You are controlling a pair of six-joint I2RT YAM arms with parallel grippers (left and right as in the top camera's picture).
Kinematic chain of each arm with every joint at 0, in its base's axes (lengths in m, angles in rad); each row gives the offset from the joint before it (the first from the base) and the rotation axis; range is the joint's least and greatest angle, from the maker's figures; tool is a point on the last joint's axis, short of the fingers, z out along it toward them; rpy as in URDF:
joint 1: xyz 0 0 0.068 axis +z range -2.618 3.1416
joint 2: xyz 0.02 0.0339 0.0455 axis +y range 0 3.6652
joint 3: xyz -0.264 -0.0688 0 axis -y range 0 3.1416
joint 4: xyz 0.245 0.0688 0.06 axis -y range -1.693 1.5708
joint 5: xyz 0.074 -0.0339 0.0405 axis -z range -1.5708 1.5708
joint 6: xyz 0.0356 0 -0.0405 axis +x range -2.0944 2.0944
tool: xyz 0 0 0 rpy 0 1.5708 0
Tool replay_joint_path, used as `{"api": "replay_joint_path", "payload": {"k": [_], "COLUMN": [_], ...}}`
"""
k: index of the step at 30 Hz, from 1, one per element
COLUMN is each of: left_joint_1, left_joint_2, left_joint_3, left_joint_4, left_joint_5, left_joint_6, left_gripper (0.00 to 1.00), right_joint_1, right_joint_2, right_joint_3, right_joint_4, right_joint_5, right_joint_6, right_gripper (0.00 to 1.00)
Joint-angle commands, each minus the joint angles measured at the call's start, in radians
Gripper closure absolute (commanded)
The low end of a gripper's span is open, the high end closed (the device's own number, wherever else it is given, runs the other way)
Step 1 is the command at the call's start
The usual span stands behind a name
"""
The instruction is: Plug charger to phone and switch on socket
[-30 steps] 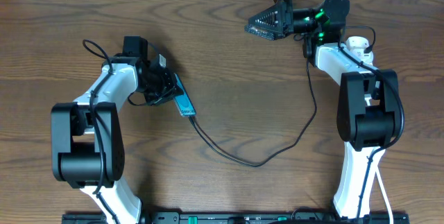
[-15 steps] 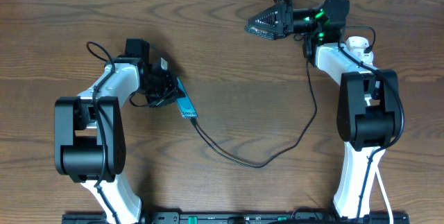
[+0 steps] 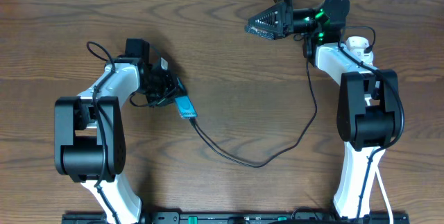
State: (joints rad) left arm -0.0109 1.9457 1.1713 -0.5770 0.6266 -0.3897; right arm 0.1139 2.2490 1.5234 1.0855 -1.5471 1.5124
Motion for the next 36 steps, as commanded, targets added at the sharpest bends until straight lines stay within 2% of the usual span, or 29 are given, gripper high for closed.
{"api": "replay_joint_path", "payload": {"k": [1,4,23,28,36], "left_joint_1": [-0.003,-0.003,-0.003,0.002,0.006], "left_joint_2": [0.020,0.020,0.020,0.013,-0.137], "left_joint_3": [0.008,0.008,0.008,0.008,0.011], "left_joint_4": [-0.003,-0.006,-0.032,-0.041,-0.123], "left_joint_5": [-0.010,-0.010,-0.011,-0.016,-0.197], "left_joint_6": [0.011,0.011,0.014,0.013,0.011], "left_gripper": [0.69,0.67,0.40,0.38,0.32], "right_joint_1": [0.017,0.018,0.019,0.017,0.002], "right_joint_2": [-0.003,-0.003,-0.003,-0.003,-0.003], "right_joint_3": [0.015,0.015,0.015,0.015,0.015], "right_joint_4": [0.004,0.004,0.004,0.004,0.005], "right_joint_5": [-0.015,-0.016,-0.015,-0.015,-0.015], "right_joint_6": [-0.018,-0.018,-0.018,-0.018,-0.017], "right_gripper": [0.01,0.01,0.01,0.01,0.01]}}
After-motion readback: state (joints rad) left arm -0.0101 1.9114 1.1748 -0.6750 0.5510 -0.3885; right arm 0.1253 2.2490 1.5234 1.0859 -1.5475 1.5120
